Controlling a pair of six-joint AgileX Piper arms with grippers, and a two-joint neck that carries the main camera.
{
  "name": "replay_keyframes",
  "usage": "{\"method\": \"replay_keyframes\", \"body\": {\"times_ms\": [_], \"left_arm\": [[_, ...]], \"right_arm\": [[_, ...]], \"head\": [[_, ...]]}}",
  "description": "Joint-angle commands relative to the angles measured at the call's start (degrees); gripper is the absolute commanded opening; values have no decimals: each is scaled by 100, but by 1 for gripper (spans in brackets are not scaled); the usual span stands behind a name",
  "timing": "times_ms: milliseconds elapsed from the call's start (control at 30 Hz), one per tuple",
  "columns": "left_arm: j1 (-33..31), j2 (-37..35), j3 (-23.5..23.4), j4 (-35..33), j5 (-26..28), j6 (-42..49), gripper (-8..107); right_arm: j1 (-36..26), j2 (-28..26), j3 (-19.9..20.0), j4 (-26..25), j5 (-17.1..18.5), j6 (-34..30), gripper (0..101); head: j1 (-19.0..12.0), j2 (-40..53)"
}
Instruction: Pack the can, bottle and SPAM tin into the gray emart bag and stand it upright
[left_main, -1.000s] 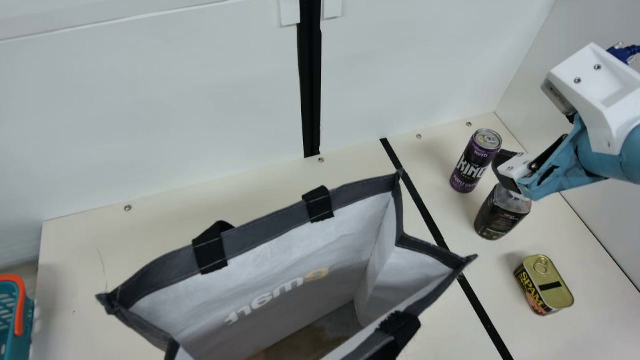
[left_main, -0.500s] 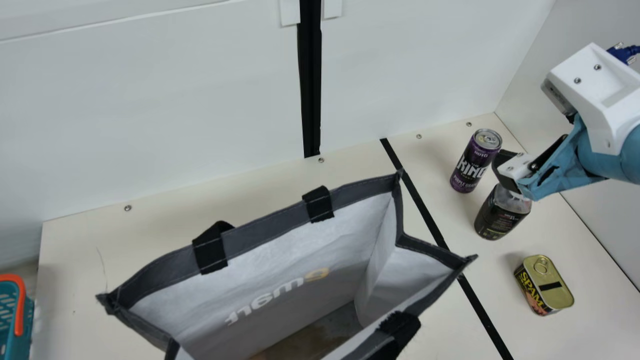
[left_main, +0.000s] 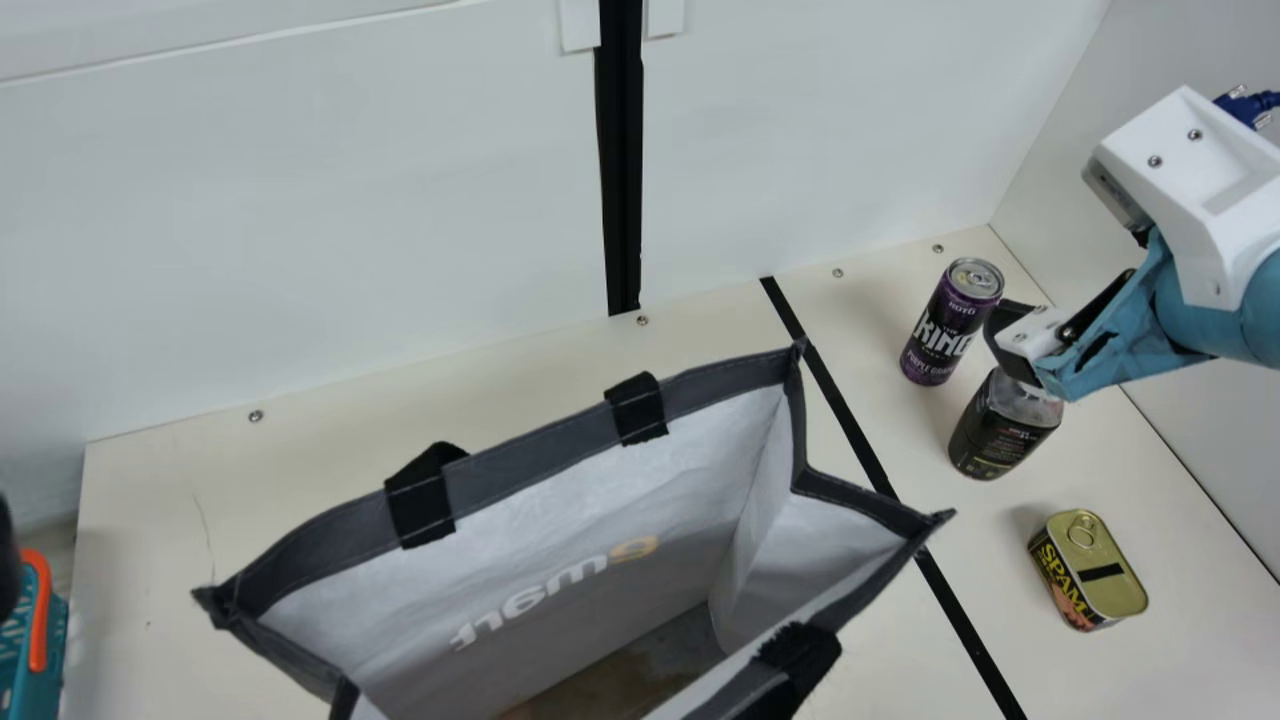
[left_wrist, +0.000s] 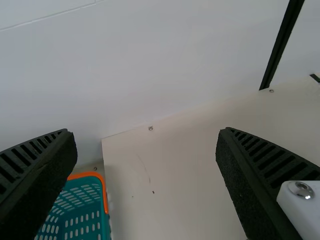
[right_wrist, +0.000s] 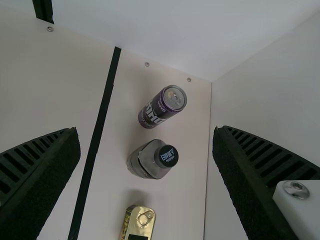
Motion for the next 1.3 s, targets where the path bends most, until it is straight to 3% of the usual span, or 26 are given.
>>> {"method": "replay_keyframes", "body": {"times_ms": [0, 433, 1267], "left_arm": [[-89, 104, -198, 3, 25, 39, 90], [-884, 788, -1332, -23, 368, 525, 90], [-1858, 1356, -1549, -1049, 368, 1357, 90]], "right_arm": [[0, 0, 0, 0, 0, 0, 95], [0, 0, 0, 0, 0, 0, 95], [0, 0, 0, 0, 0, 0, 95]], "head": [[-130, -14], [-130, -14], [-130, -14]]}}
